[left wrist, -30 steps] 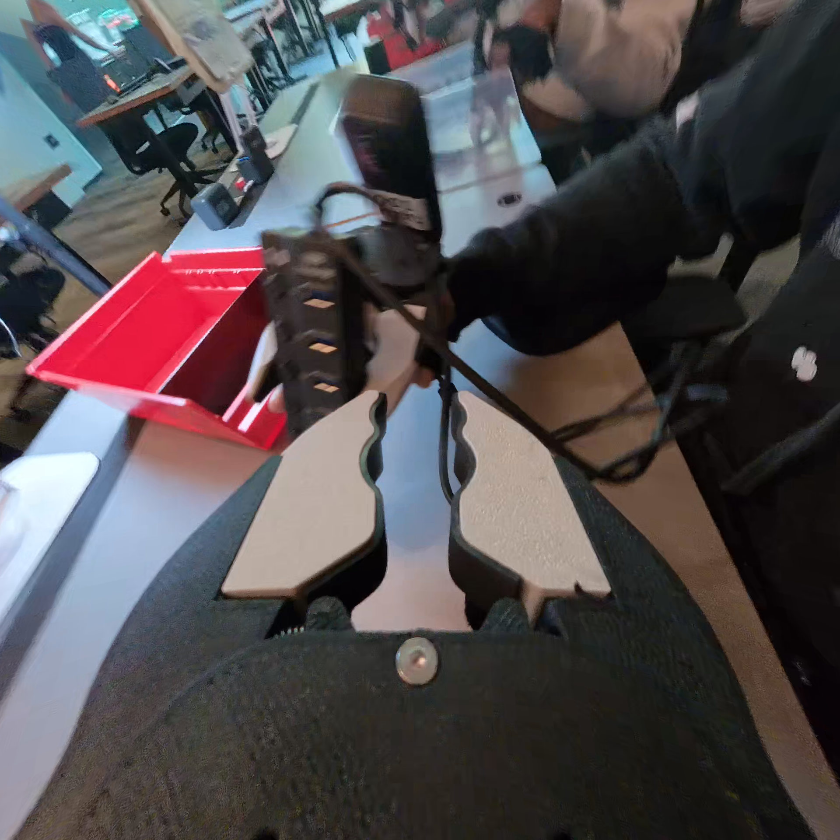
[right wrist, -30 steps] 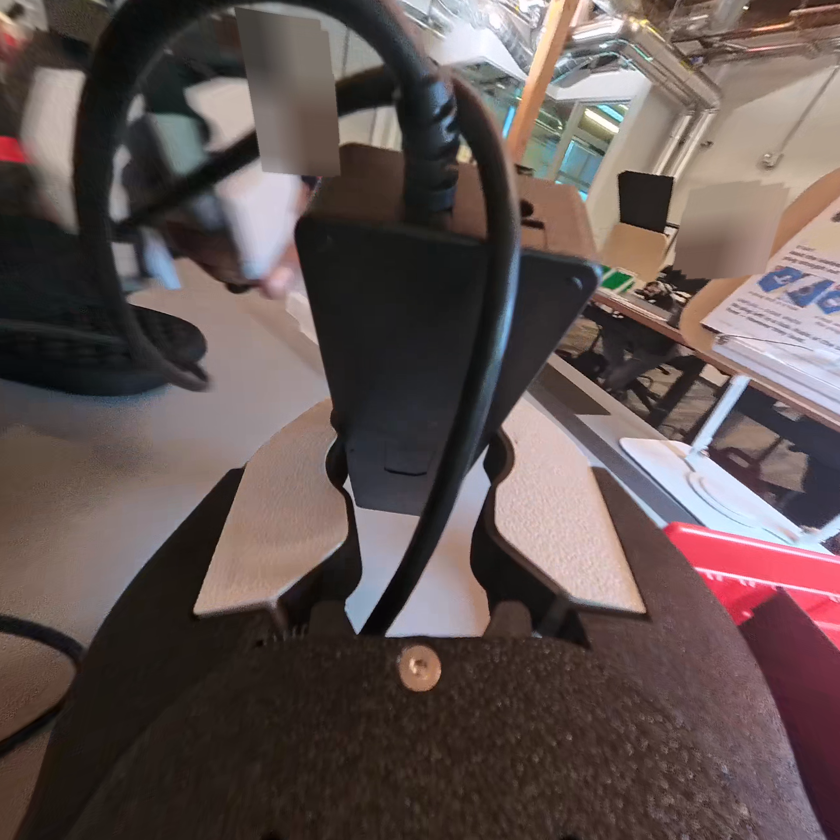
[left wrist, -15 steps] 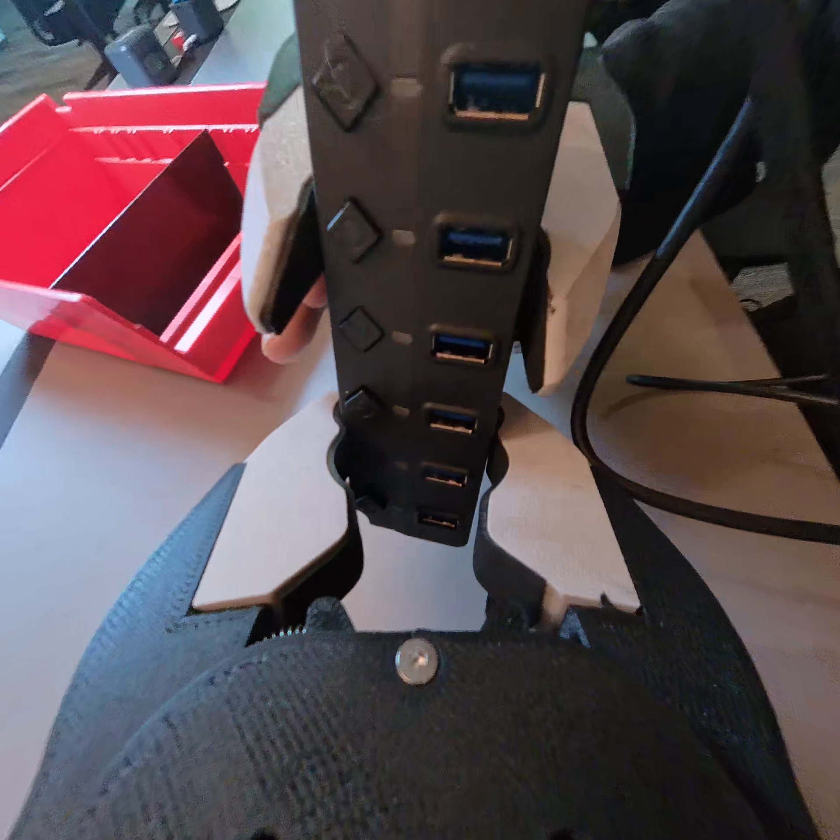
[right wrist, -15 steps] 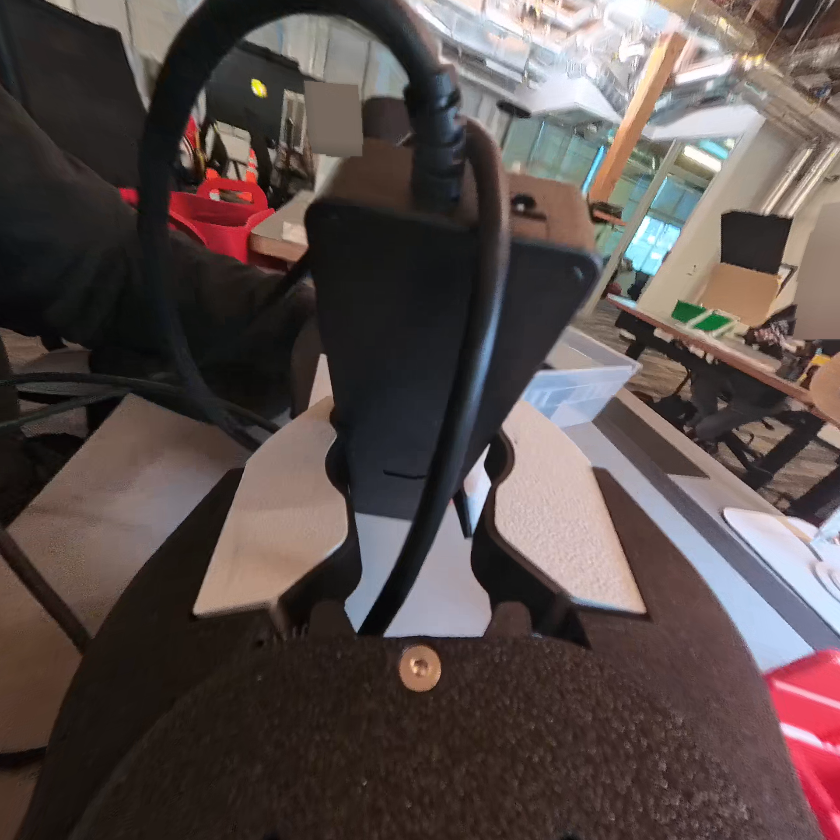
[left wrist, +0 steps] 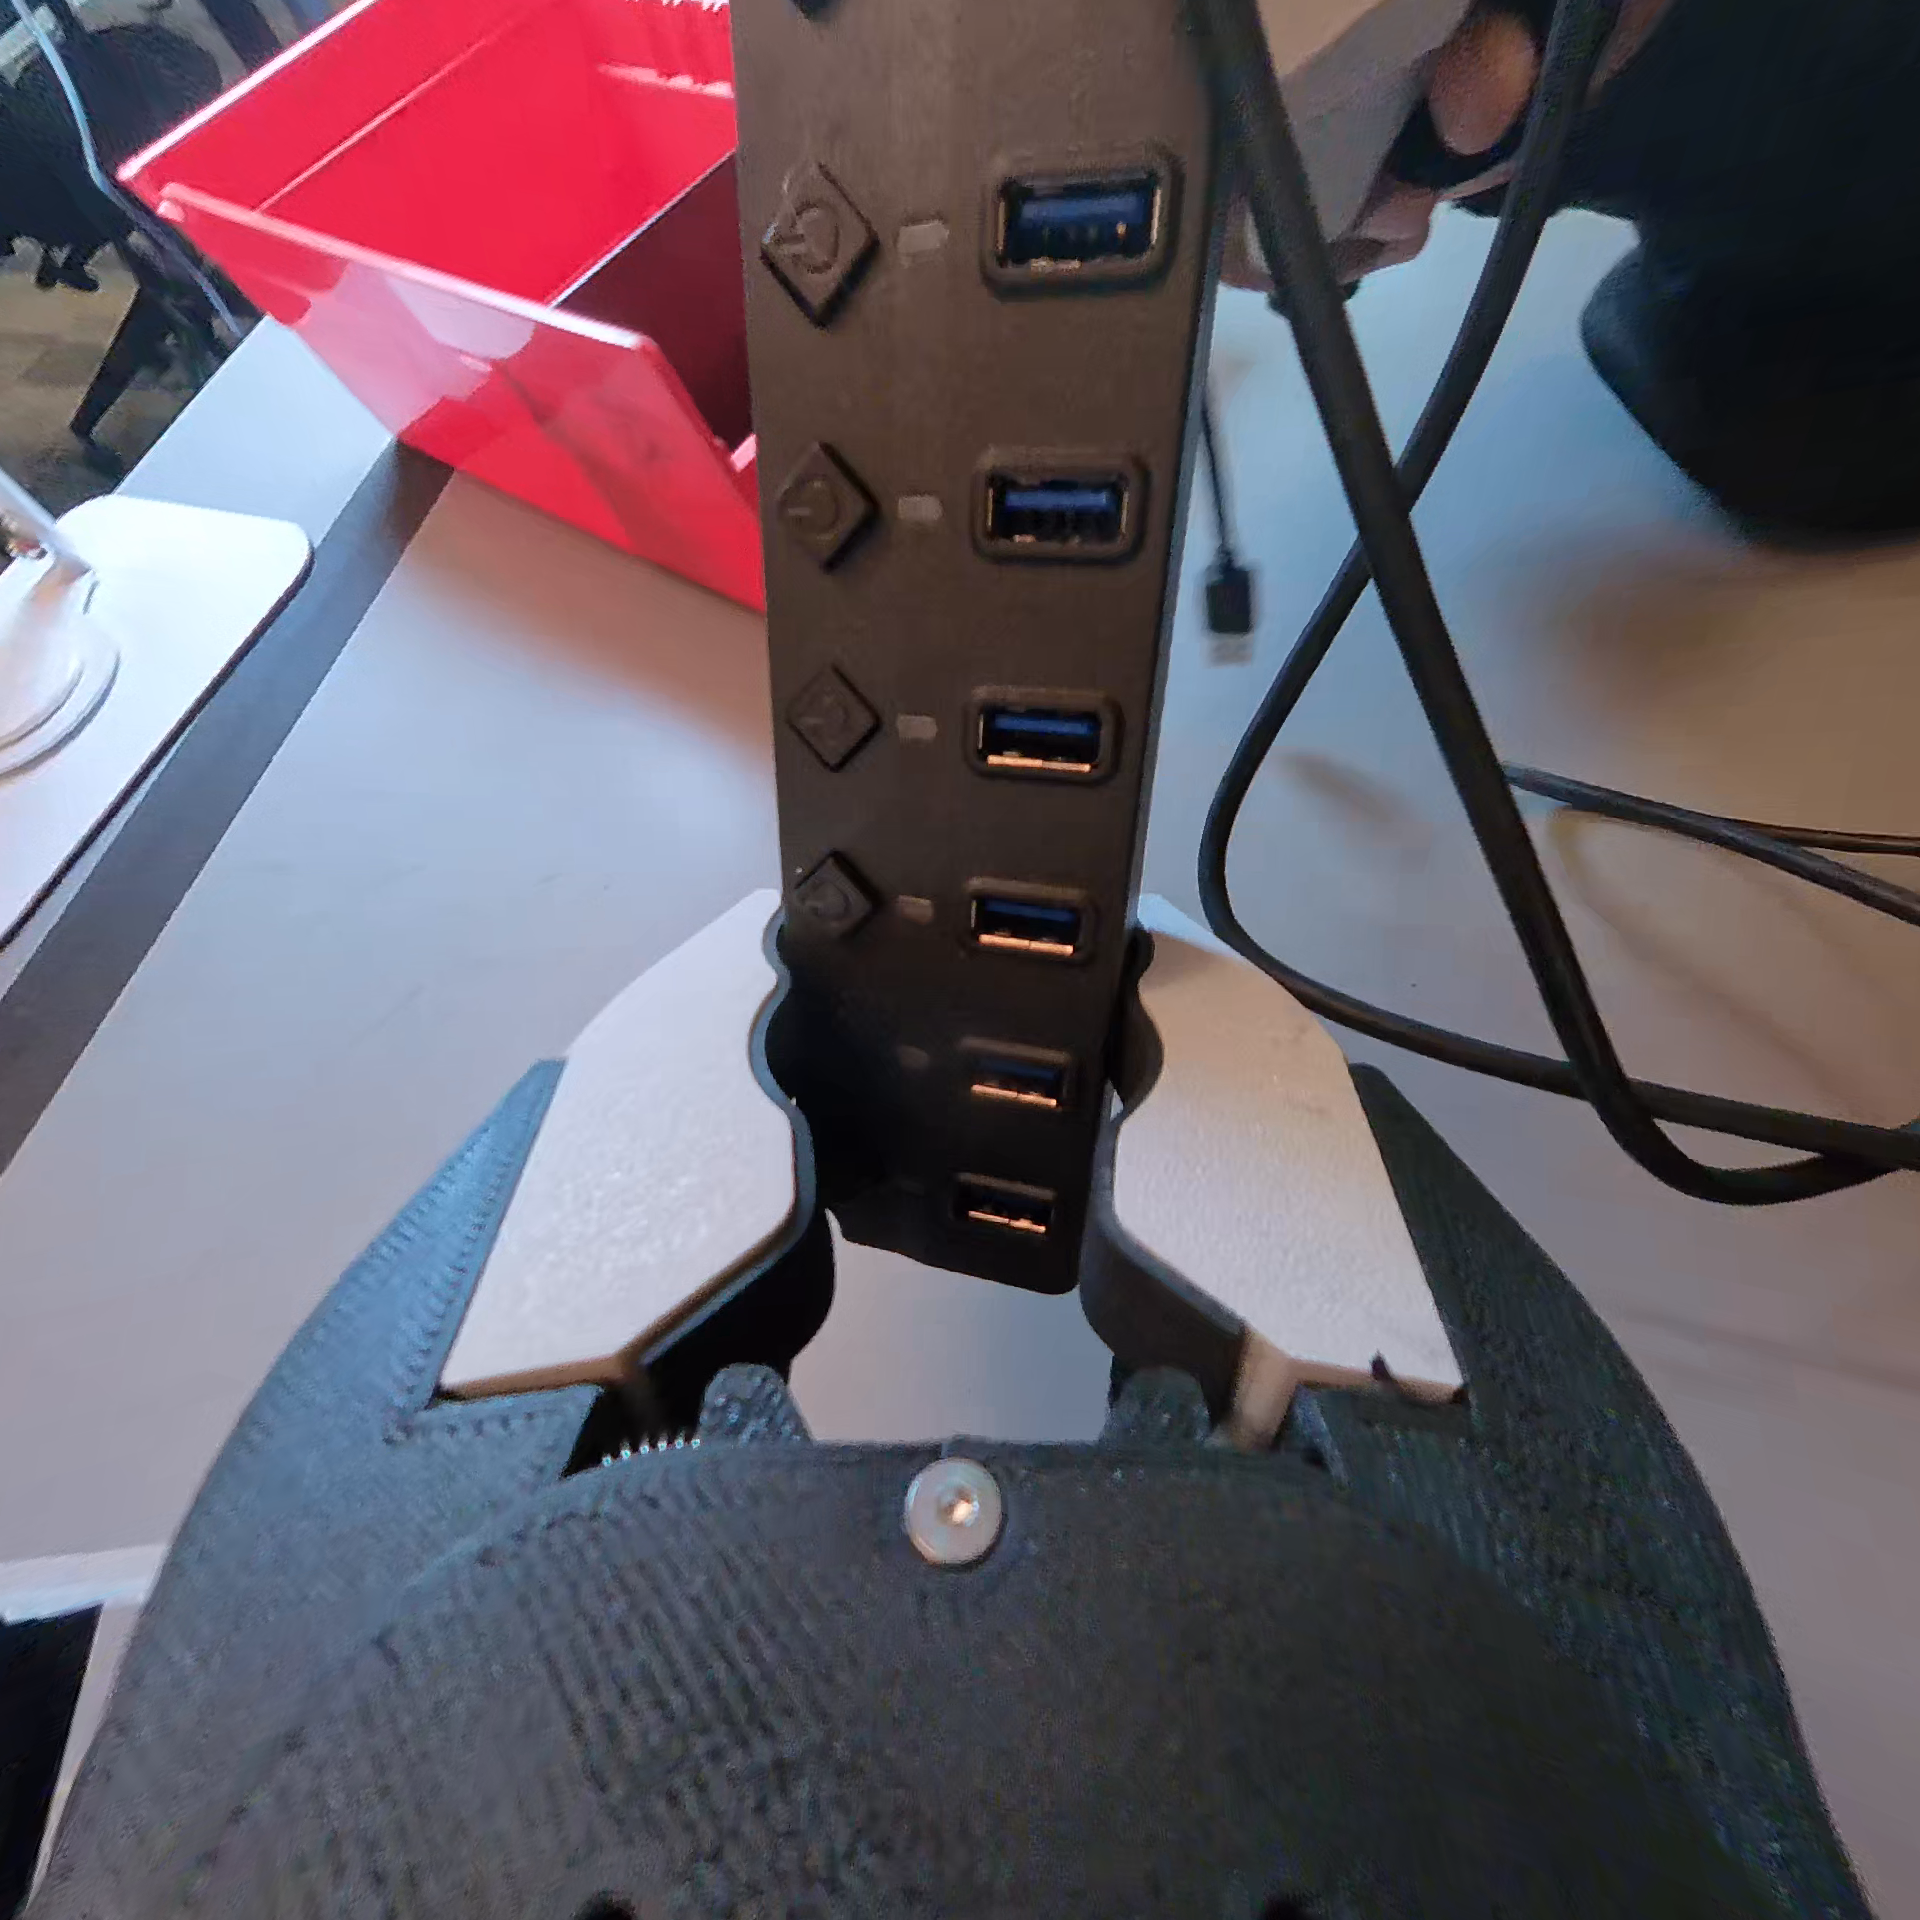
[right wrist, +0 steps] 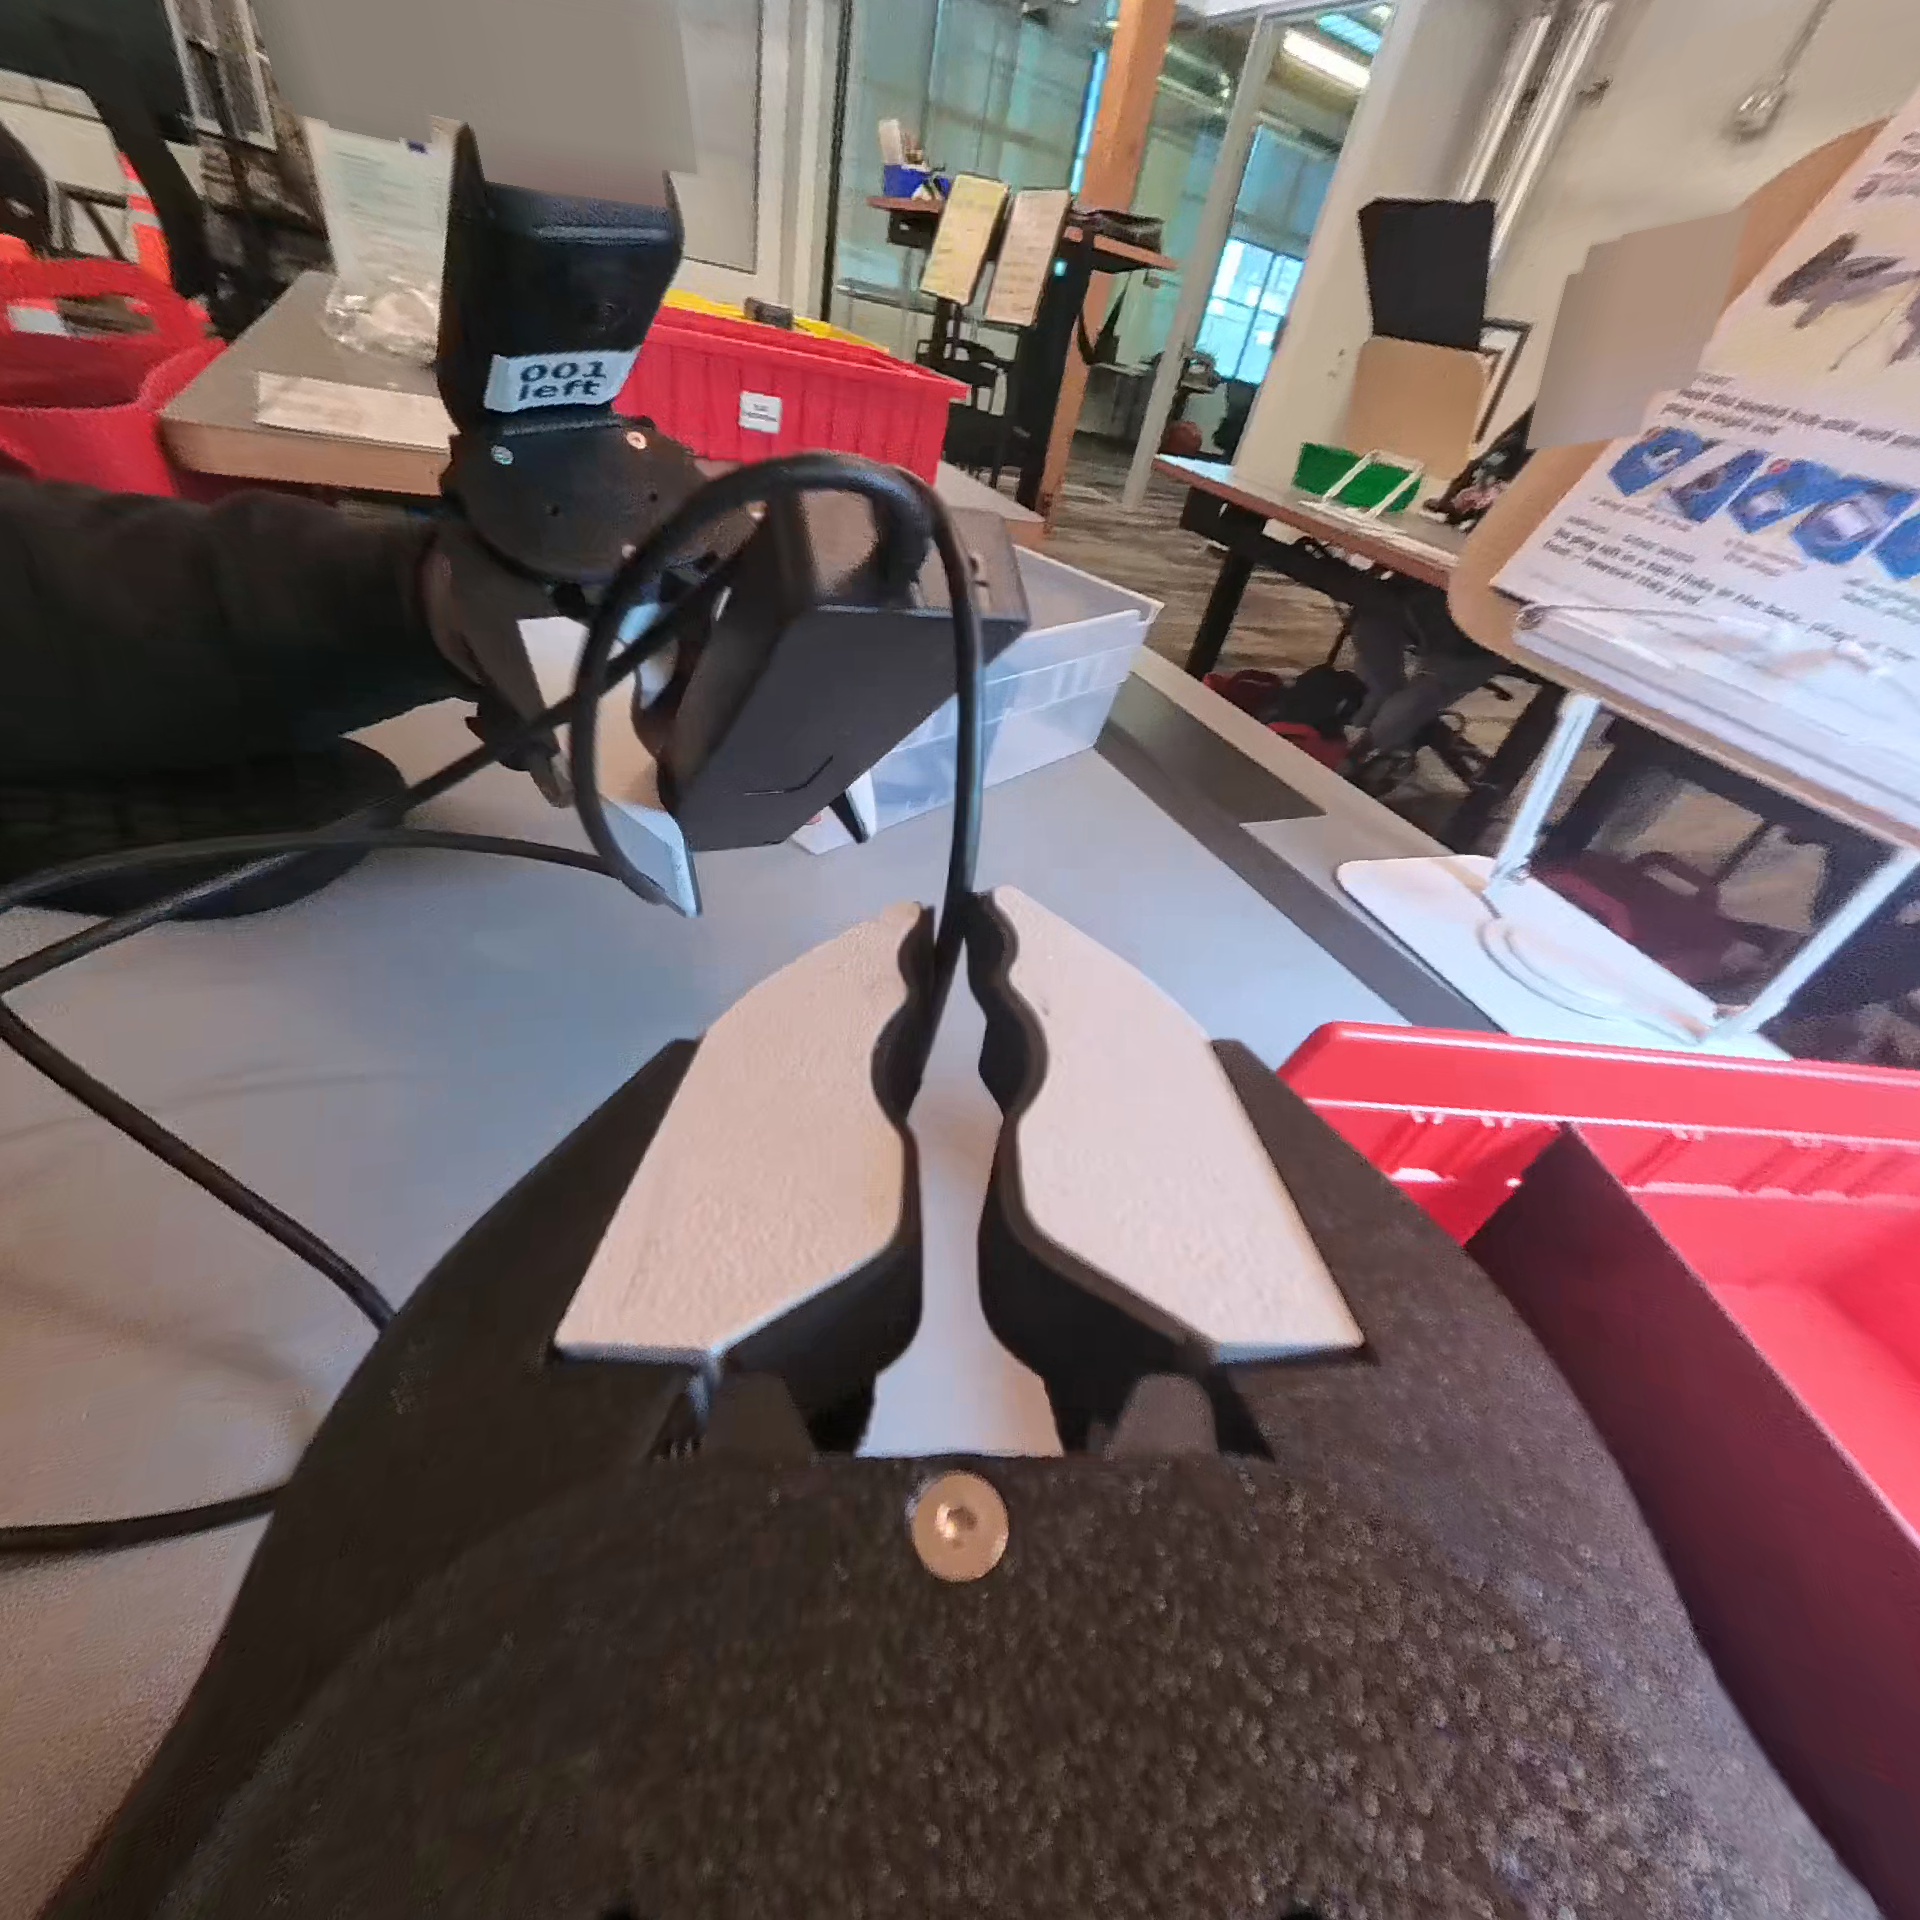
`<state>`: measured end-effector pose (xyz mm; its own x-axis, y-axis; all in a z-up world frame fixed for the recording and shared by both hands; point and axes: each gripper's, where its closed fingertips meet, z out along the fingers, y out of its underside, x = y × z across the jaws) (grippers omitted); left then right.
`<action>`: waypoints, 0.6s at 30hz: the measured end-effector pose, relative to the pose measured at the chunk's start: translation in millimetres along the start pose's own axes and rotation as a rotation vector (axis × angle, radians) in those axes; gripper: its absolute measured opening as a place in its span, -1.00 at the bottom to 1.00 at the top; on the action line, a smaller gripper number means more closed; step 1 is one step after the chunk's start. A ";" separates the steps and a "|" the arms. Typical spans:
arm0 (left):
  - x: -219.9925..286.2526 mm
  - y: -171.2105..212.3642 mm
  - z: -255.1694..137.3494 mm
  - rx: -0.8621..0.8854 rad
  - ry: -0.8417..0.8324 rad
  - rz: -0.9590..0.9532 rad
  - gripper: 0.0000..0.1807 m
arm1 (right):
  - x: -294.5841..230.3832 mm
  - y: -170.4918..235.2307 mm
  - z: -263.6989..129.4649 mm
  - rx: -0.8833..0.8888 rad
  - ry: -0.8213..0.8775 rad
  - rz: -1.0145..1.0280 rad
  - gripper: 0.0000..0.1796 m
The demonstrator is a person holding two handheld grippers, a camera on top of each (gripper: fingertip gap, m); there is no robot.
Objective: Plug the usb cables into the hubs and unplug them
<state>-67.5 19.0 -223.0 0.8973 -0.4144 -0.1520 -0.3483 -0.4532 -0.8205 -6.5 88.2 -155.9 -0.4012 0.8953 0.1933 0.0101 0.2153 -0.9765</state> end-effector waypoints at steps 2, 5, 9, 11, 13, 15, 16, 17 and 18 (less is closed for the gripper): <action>-5.5 3.1 -0.8 -0.013 -0.016 -0.034 -0.36 | 2.0 -10.0 -3.3 0.048 0.030 -0.034 -0.94; -12.4 9.4 -2.3 -0.040 -0.047 -0.042 -0.36 | 0.5 -28.3 -11.6 0.128 0.031 -0.061 -0.94; -22.0 17.5 -3.2 -0.062 -0.068 -0.114 -0.36 | -4.0 -53.9 -28.7 0.244 0.010 -0.096 -0.95; -24.7 16.6 -5.0 -0.045 -0.055 -0.161 -0.36 | -13.0 -49.7 -30.1 0.204 -0.063 -0.098 -0.95; -16.1 5.2 -8.0 0.036 0.022 -0.184 -0.36 | -8.6 -25.6 -21.6 0.057 -0.042 -0.098 -0.95; -6.2 -5.7 -10.2 0.086 0.085 -0.205 -0.36 | 1.5 6.6 -10.1 -0.104 0.035 -0.156 -0.95; -0.6 -9.2 -10.1 0.097 0.116 -0.208 -0.36 | 3.8 20.4 -4.7 -0.168 0.052 -0.164 -0.95; 7.7 -12.3 -9.7 0.110 0.162 -0.205 -0.36 | 4.5 30.5 0.5 -0.208 0.062 -0.166 -0.95; 16.0 -14.2 -8.7 0.117 0.203 -0.203 -0.36 | 4.7 37.9 5.4 -0.233 0.068 -0.160 -0.94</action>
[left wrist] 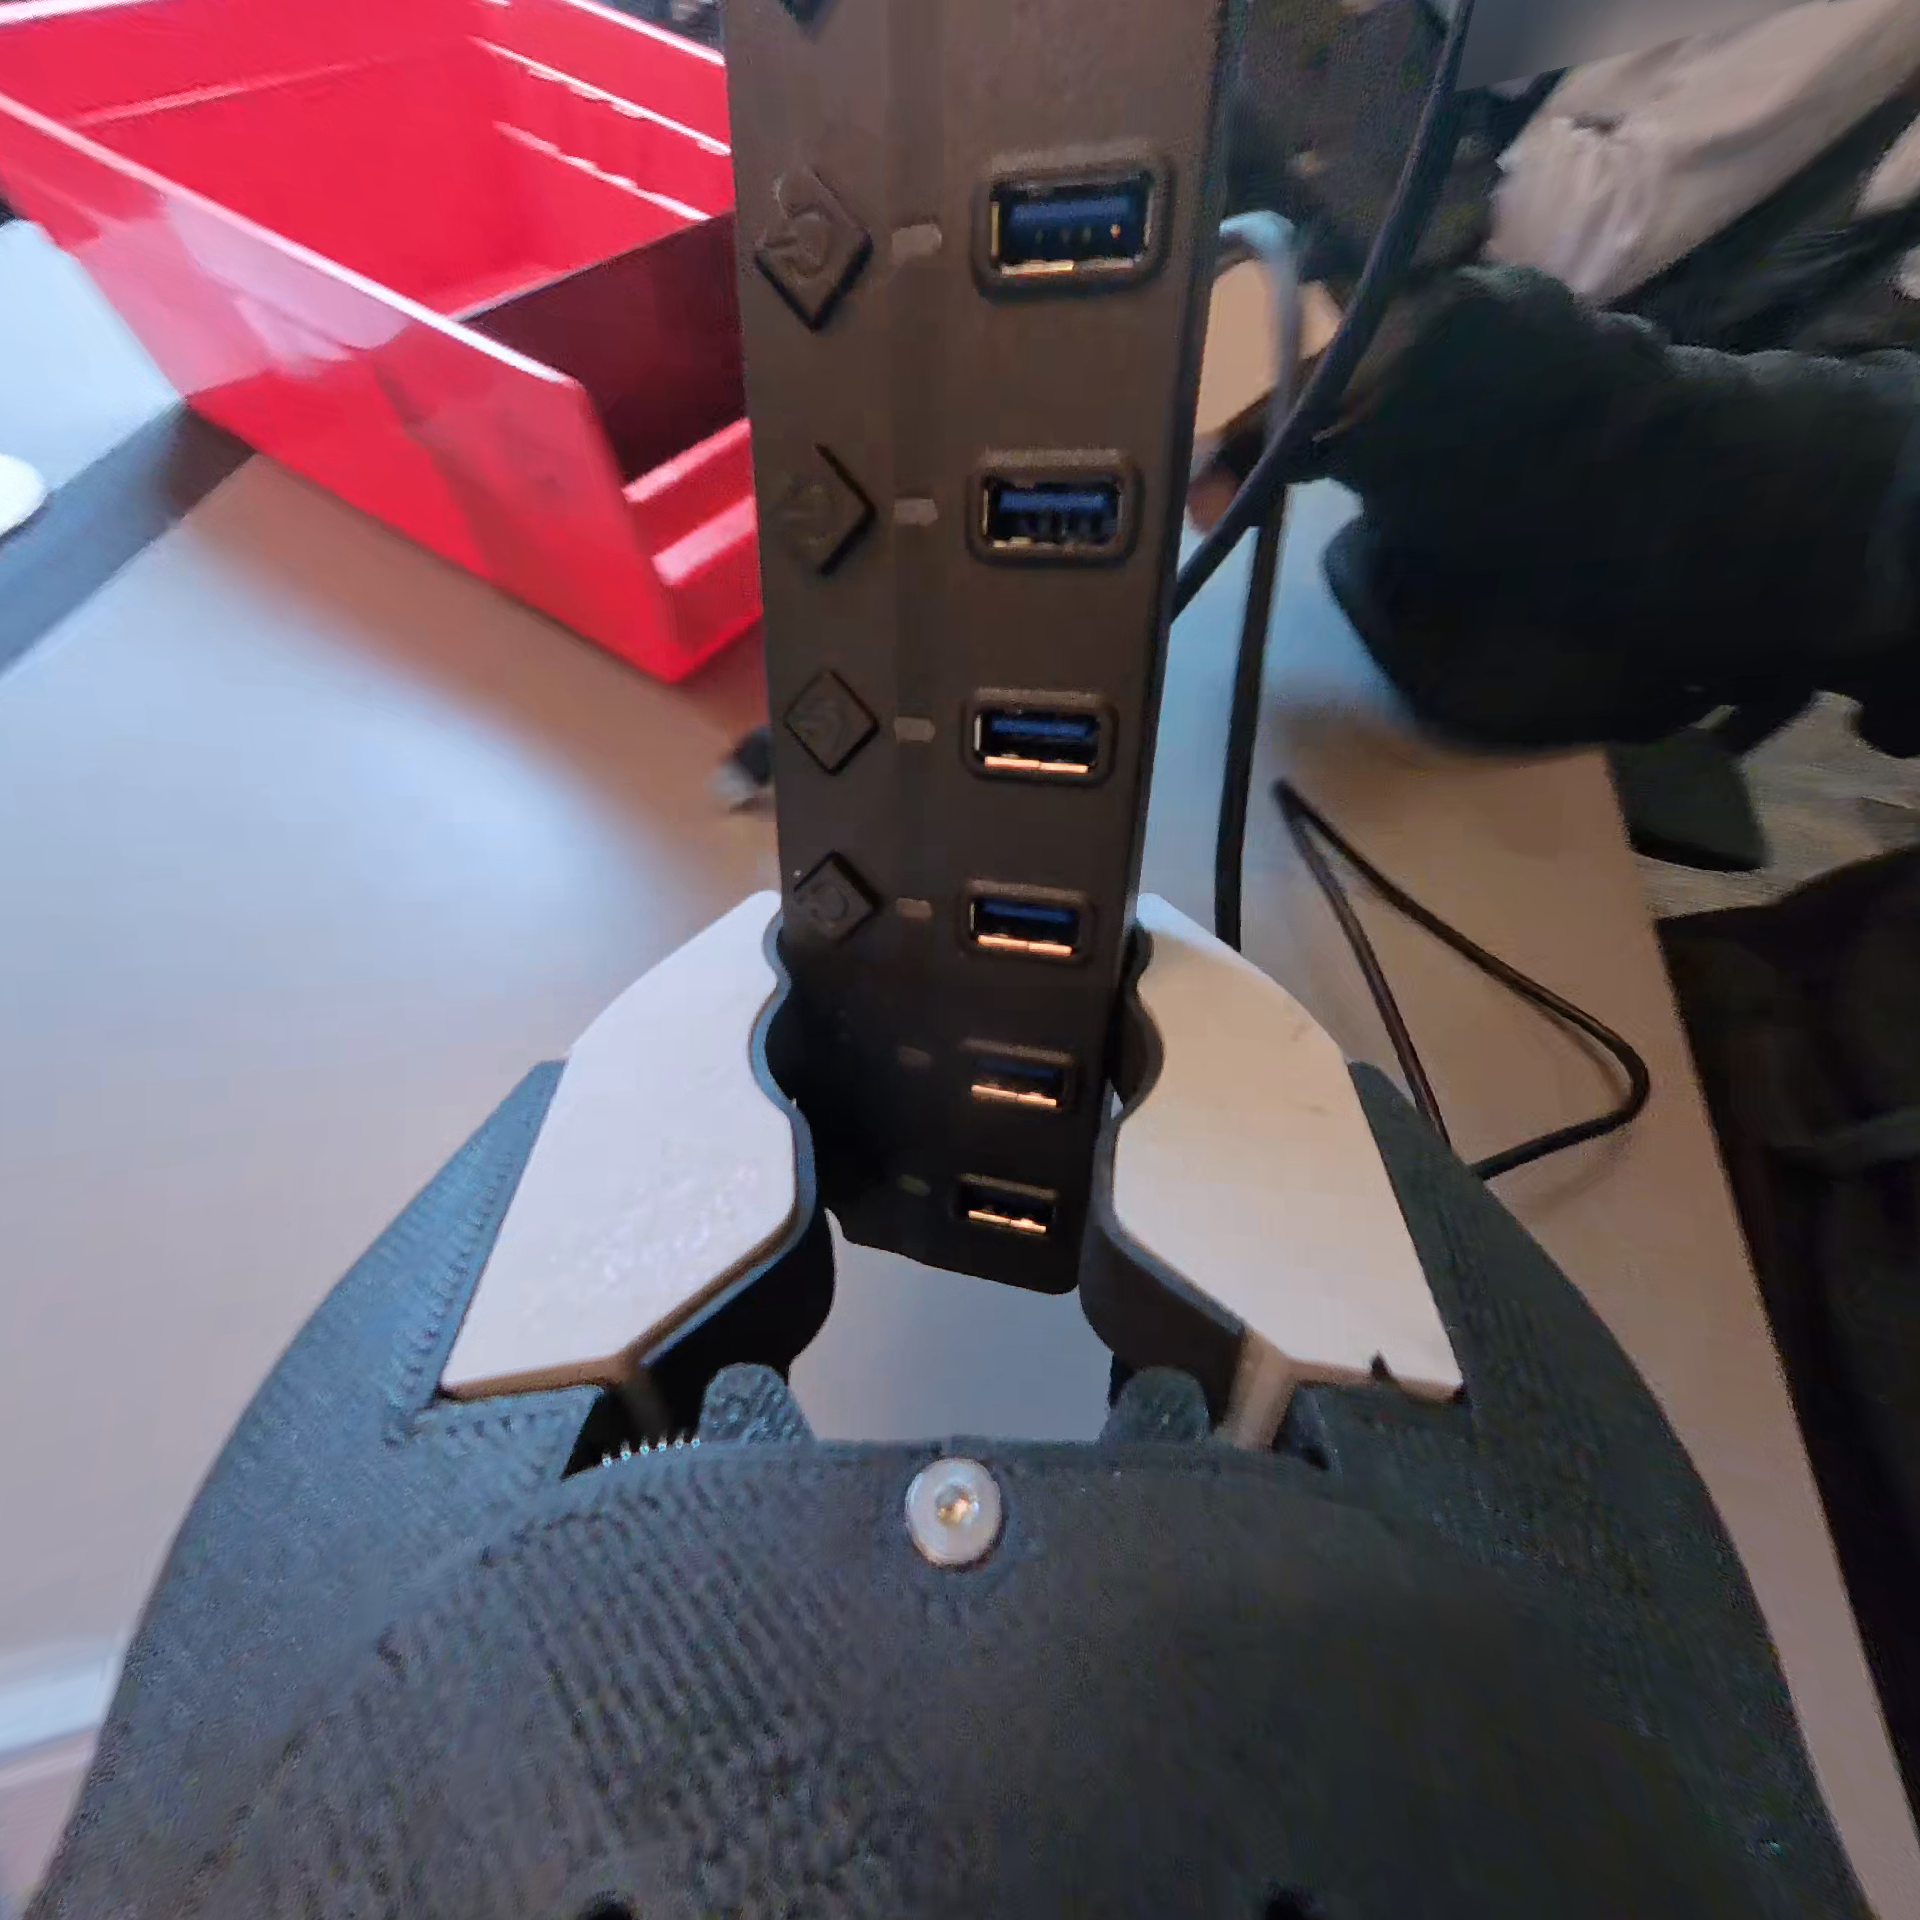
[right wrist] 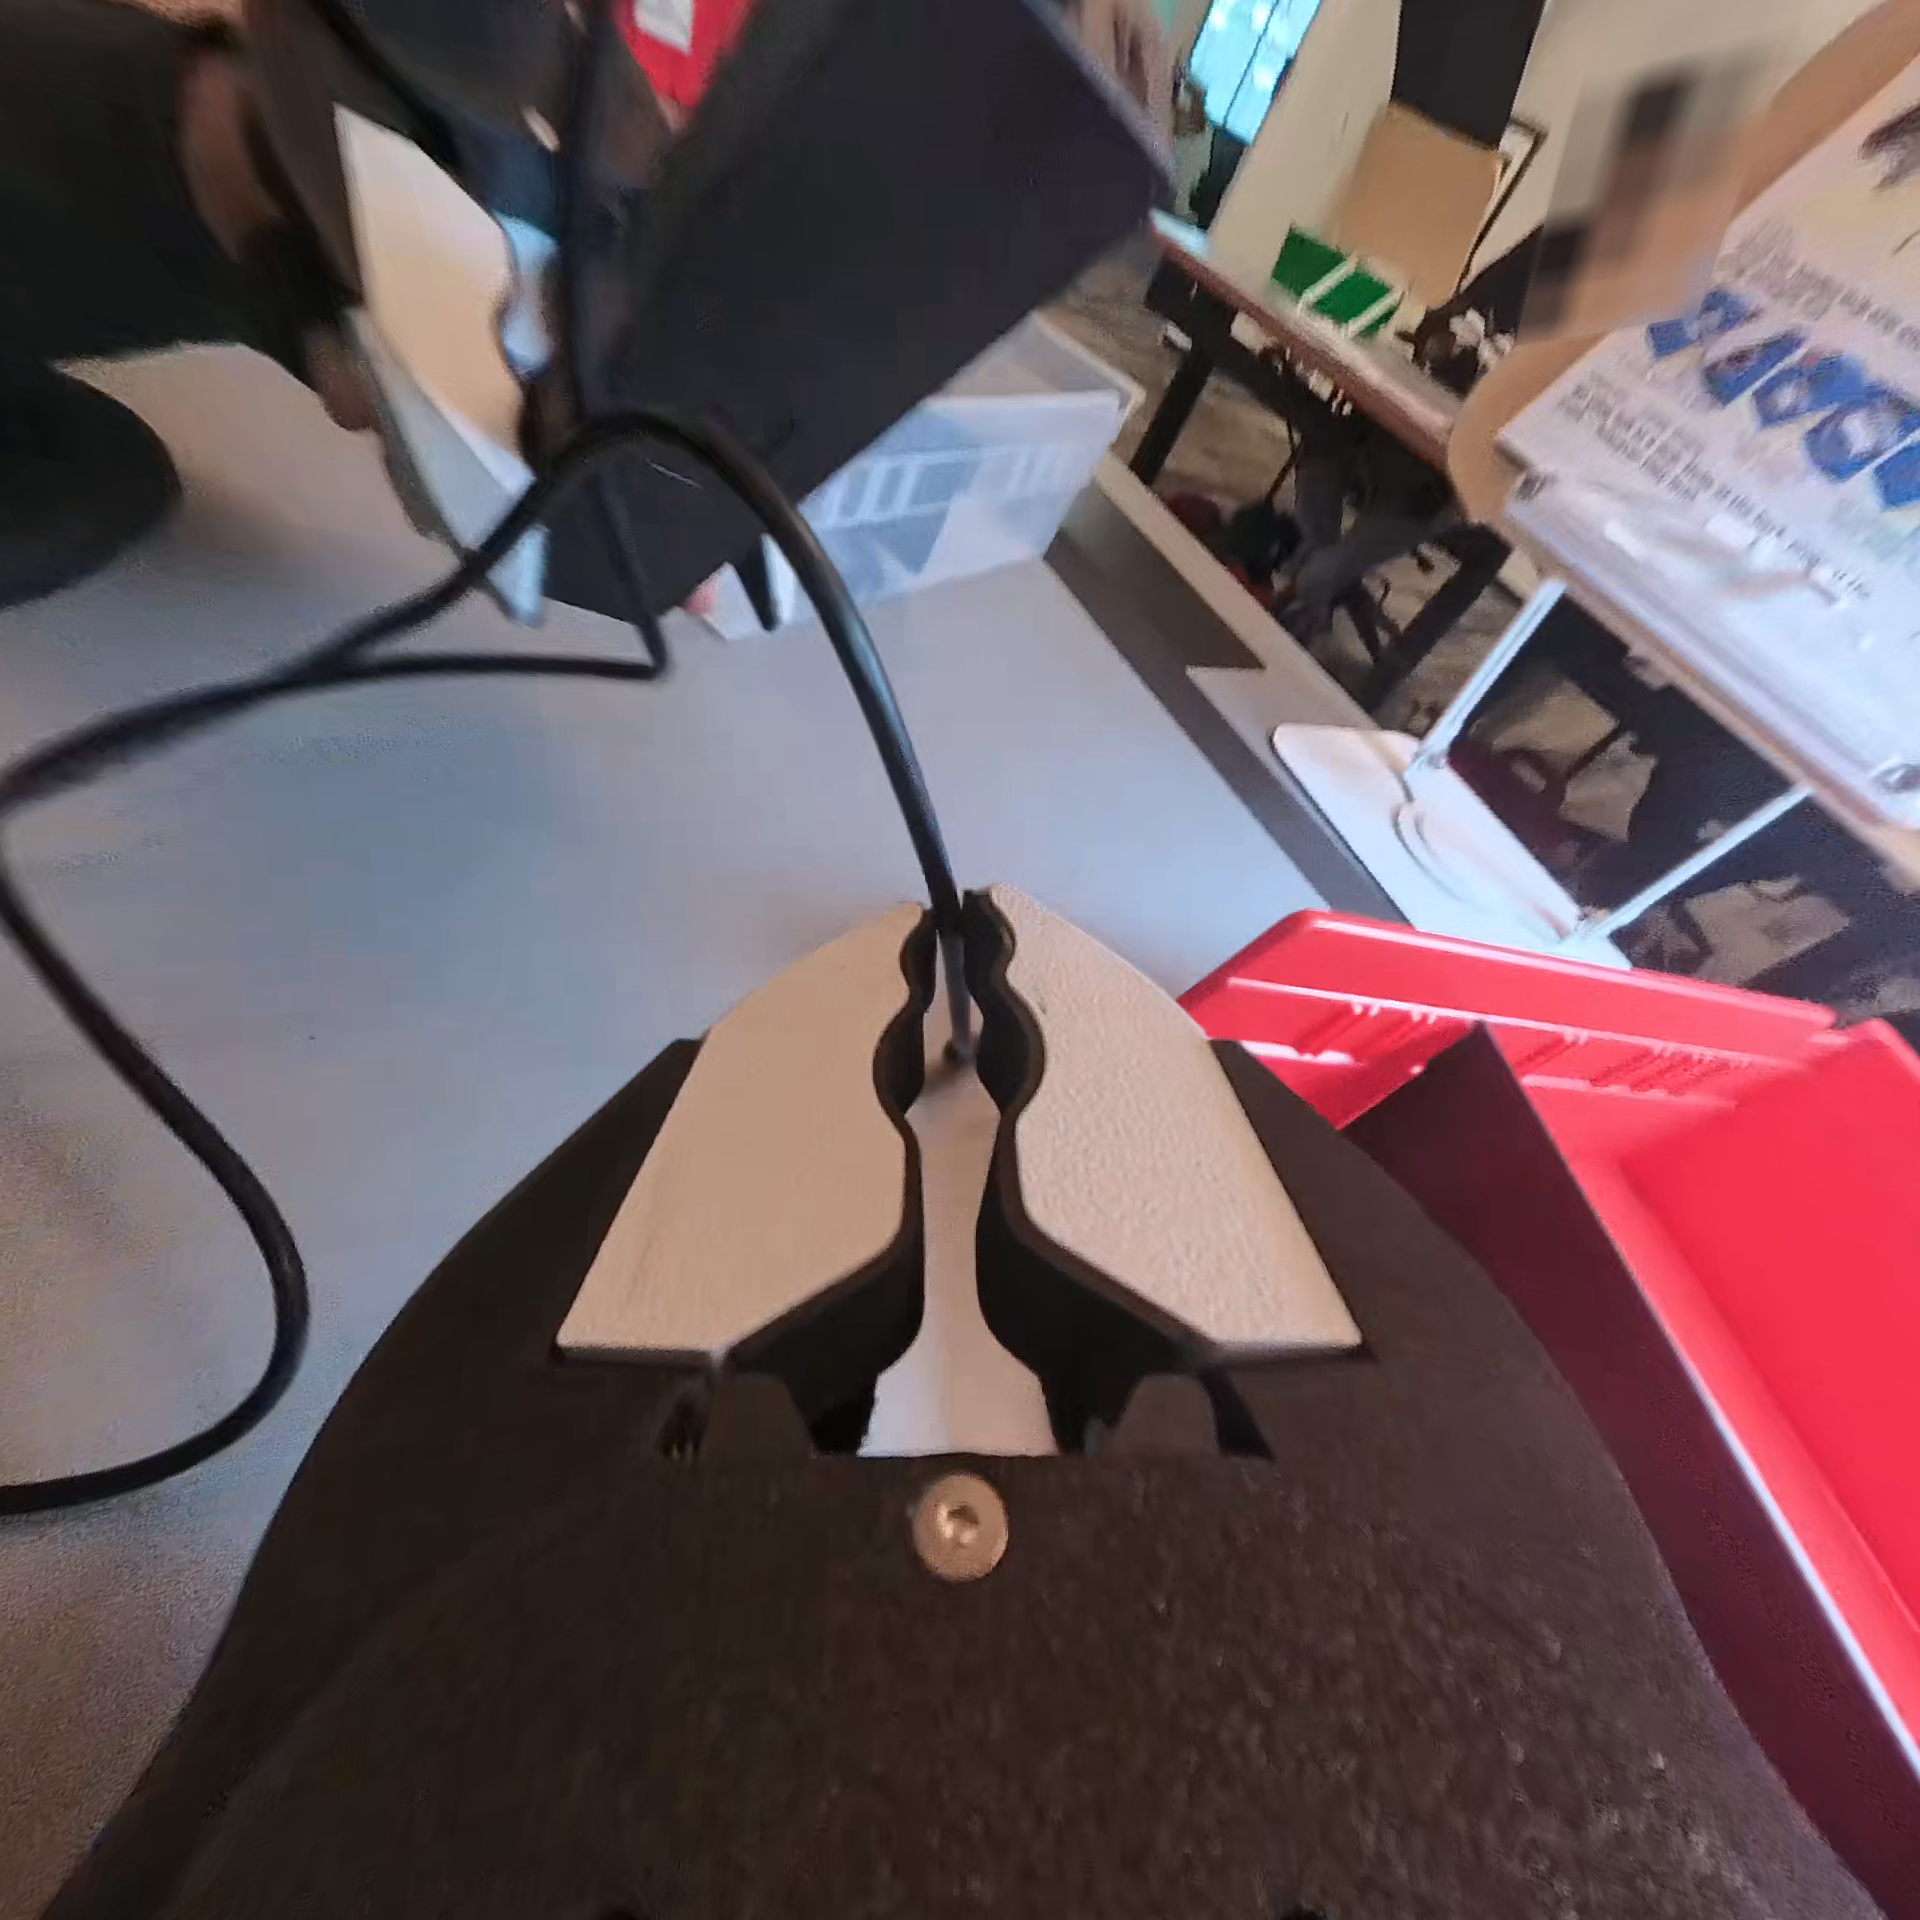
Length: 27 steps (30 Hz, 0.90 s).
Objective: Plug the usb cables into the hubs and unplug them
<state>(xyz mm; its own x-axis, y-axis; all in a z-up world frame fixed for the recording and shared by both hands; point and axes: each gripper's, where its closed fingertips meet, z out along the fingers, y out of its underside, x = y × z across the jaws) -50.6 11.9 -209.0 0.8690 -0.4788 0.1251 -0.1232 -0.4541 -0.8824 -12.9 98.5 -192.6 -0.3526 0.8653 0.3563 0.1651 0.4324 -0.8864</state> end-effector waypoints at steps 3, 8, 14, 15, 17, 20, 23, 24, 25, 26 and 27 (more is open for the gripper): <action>13.9 9.9 10.3 -0.056 0.056 0.019 -0.36 | -3.6 4.9 11.5 -0.009 -0.007 0.049 -0.93; 19.9 33.6 22.6 -0.170 0.084 0.052 -0.36 | -3.5 8.1 15.1 -0.008 0.002 0.106 -0.90; 21.7 41.7 30.5 -0.195 0.095 0.041 -0.36 | -21.7 15.9 14.7 -0.055 -0.102 0.071 -0.72; 20.9 42.5 31.1 -0.196 0.094 0.035 -0.36 | -24.2 17.1 14.0 -0.069 -0.117 0.063 -0.70; 16.9 44.8 32.5 -0.200 0.080 0.016 -0.36 | -26.1 25.2 13.2 -0.131 -0.122 0.035 -0.67; 11.6 45.0 32.8 -0.183 0.071 -0.016 -0.36 | -20.6 42.3 9.3 -0.253 -0.084 -0.041 -0.60; 1.4 41.7 31.2 -0.152 0.034 -0.059 -0.36 | -6.6 56.5 3.0 -0.366 -0.008 -0.093 -0.57; -1.4 40.4 30.3 -0.140 0.027 -0.075 -0.36 | -3.2 61.1 0.8 -0.403 0.007 -0.088 -0.56; -3.6 39.2 29.3 -0.129 0.021 -0.088 -0.36 | -3.3 64.7 -0.7 -0.428 0.001 -0.068 -0.55; -6.8 38.7 28.5 -0.123 0.007 -0.096 -0.36 | -8.4 66.1 -0.9 -0.433 -0.035 -0.035 -0.50; -10.8 38.7 28.0 -0.121 -0.016 -0.103 -0.36 | -17.0 65.9 -1.1 -0.428 -0.093 0.001 -0.43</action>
